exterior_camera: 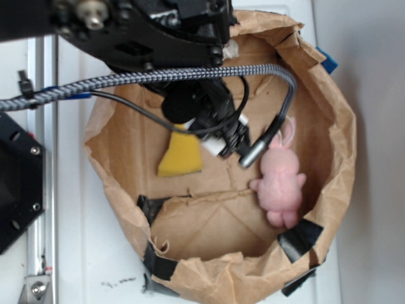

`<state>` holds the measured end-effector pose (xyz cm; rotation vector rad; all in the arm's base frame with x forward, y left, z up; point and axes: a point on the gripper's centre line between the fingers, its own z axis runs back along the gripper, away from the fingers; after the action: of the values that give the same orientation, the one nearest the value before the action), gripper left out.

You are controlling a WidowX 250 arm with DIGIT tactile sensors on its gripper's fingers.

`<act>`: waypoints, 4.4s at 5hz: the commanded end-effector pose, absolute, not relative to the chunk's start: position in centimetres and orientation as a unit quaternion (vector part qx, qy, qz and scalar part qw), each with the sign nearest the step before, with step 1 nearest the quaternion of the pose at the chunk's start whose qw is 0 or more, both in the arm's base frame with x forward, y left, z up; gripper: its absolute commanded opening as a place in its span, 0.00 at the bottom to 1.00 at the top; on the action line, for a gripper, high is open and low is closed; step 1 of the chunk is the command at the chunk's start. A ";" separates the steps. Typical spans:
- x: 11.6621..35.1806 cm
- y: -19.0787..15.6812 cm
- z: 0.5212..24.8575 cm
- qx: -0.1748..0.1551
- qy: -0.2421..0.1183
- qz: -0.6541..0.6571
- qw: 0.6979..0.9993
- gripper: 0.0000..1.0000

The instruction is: Grab the white paper.

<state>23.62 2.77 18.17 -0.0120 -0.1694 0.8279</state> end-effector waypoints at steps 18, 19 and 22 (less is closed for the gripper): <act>27.5 10.8 3.7 0.166 -0.110 0.522 0.829 0.00; 28.1 11.3 4.0 0.166 -0.111 0.518 0.832 0.00; 29.5 12.5 5.1 0.153 -0.107 0.523 0.831 0.00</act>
<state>29.42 10.56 3.17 0.3381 -0.1690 1.0747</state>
